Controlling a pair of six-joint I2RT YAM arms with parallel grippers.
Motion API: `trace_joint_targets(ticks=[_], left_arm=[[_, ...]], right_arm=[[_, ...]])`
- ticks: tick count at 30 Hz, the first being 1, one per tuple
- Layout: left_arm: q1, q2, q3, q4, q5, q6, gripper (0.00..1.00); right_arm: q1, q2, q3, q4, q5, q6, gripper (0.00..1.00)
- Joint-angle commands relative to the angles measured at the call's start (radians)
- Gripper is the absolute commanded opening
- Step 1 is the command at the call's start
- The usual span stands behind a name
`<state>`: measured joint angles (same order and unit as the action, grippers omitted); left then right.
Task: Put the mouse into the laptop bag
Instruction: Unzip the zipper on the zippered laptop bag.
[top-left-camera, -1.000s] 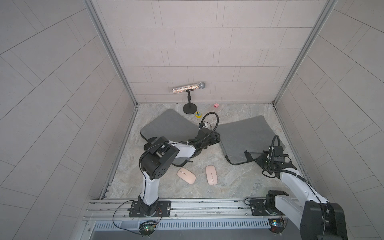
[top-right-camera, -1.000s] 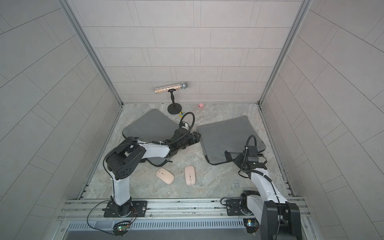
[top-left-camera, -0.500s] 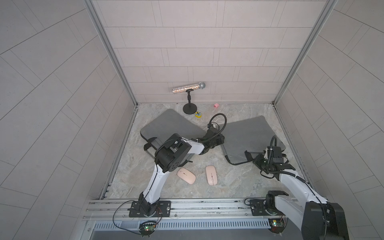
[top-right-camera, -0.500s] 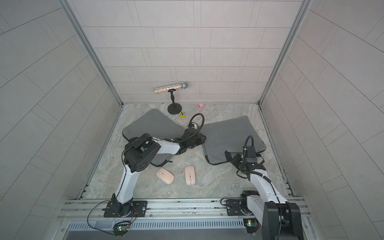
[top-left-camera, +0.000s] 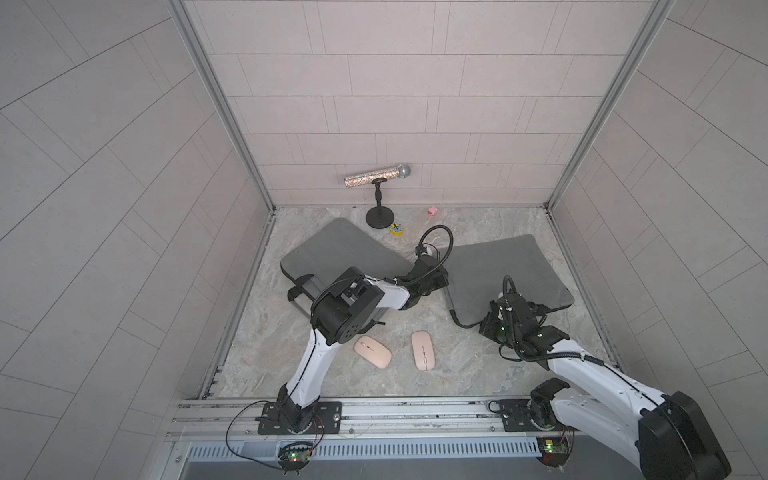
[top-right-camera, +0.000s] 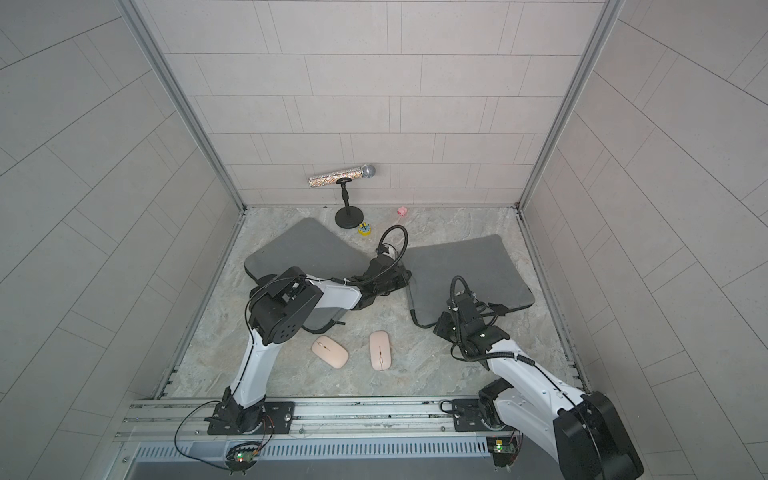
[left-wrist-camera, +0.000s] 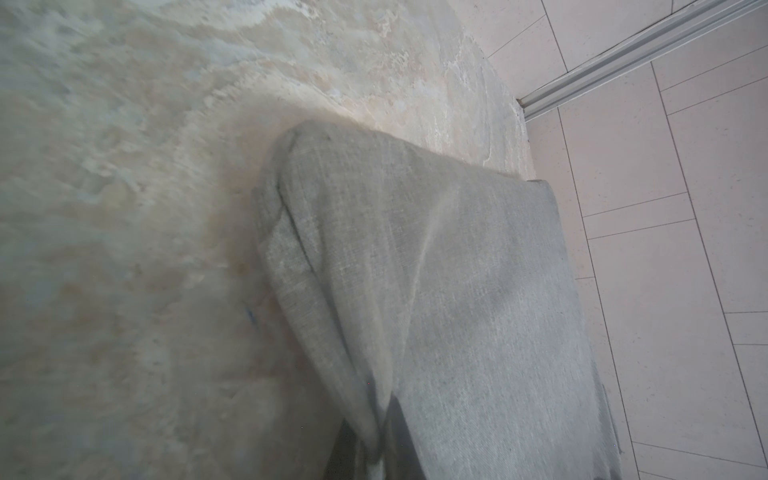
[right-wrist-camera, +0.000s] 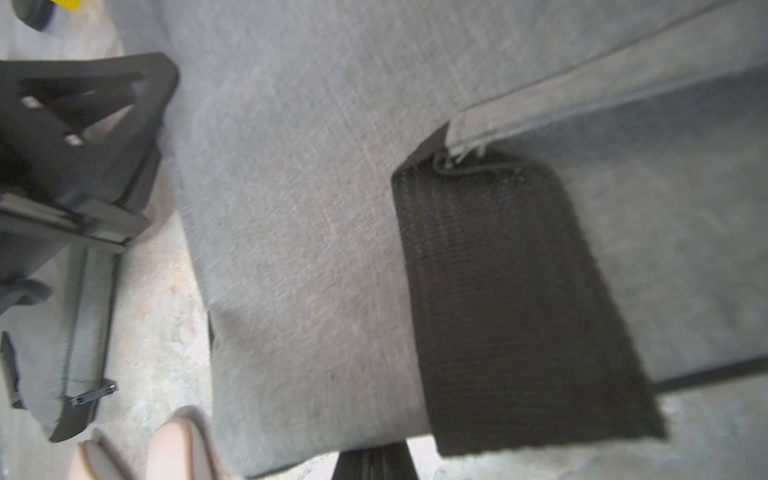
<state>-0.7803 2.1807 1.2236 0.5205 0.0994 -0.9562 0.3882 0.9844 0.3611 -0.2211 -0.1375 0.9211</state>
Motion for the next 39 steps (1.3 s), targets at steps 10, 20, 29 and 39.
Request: trace_joint_targets(ticks=[10, 20, 29, 39], left_arm=[[-0.064, -0.267, -0.354, 0.161, -0.157, 0.028, 0.00], [-0.146, -0.233, -0.381, 0.232, -0.150, -0.001, 0.70], [-0.158, -0.146, -0.303, 0.227, -0.109, -0.008, 0.68], [-0.158, -0.098, -0.279, 0.241, -0.104, -0.007, 0.00]], right_arm=[[-0.192, 0.249, 0.086, 0.078, 0.043, -0.058, 0.00], [-0.316, 0.377, 0.124, 0.104, -0.085, -0.111, 0.00], [-0.263, 0.284, 0.087, 0.075, -0.073, -0.119, 0.00], [-0.119, 0.182, 0.041, 0.045, -0.021, -0.096, 0.00]])
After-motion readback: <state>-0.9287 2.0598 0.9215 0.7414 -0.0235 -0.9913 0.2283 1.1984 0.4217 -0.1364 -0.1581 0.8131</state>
